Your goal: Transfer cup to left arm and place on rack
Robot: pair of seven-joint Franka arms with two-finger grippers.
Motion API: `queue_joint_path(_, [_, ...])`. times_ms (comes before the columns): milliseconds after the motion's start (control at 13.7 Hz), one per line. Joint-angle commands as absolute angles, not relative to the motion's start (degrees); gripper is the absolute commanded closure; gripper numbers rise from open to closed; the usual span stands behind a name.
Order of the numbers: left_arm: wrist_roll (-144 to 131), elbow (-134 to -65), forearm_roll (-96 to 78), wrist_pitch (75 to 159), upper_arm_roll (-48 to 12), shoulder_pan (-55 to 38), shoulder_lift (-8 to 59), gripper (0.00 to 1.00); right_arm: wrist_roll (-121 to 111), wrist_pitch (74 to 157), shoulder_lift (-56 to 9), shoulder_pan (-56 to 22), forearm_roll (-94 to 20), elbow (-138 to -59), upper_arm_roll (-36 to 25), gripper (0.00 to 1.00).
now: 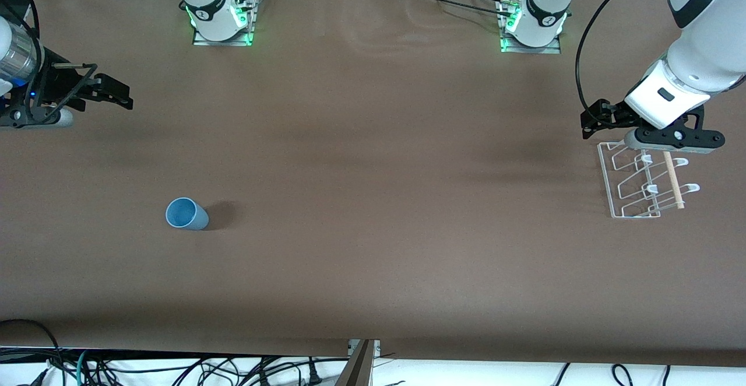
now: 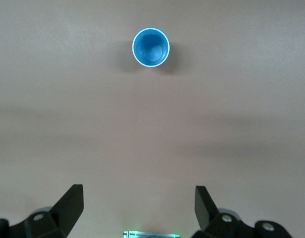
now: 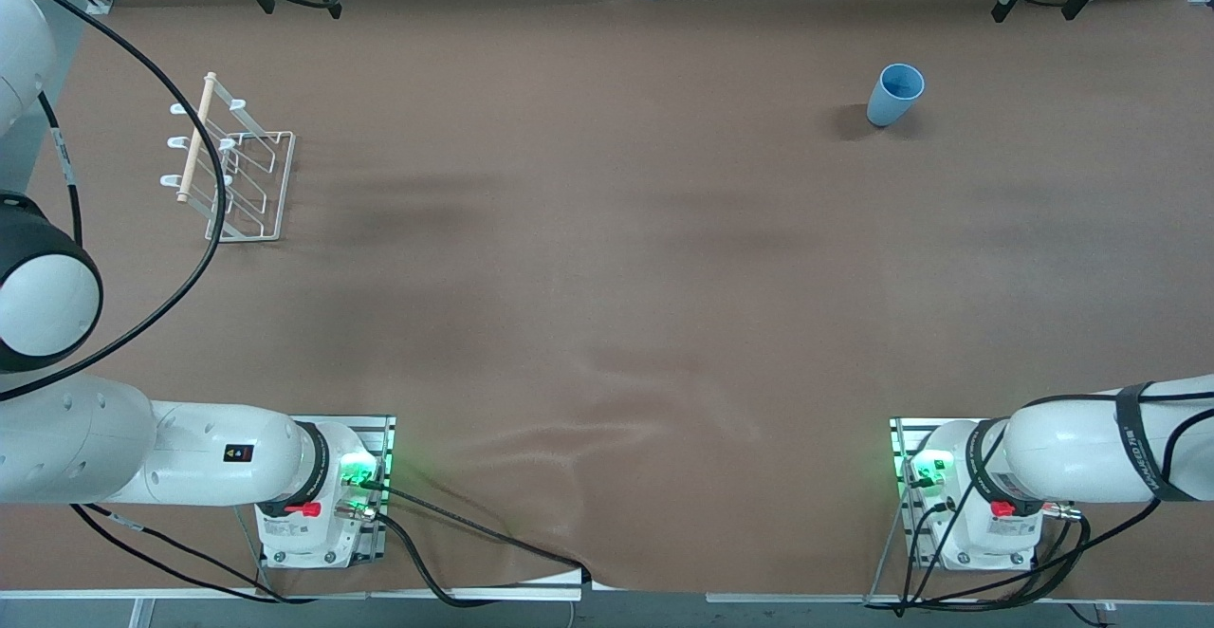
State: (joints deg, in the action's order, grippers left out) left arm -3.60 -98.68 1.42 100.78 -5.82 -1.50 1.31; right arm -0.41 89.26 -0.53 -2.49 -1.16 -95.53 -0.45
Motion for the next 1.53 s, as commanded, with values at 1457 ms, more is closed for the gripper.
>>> queue_joint_path(1457, [-3.52, -97.29, 0.53, 99.76, -5.98, -1.32, 1.76, 0.00, -1.32, 89.03, -2.72, -4.40, 0.88, -94.83, -0.09, 0.01])
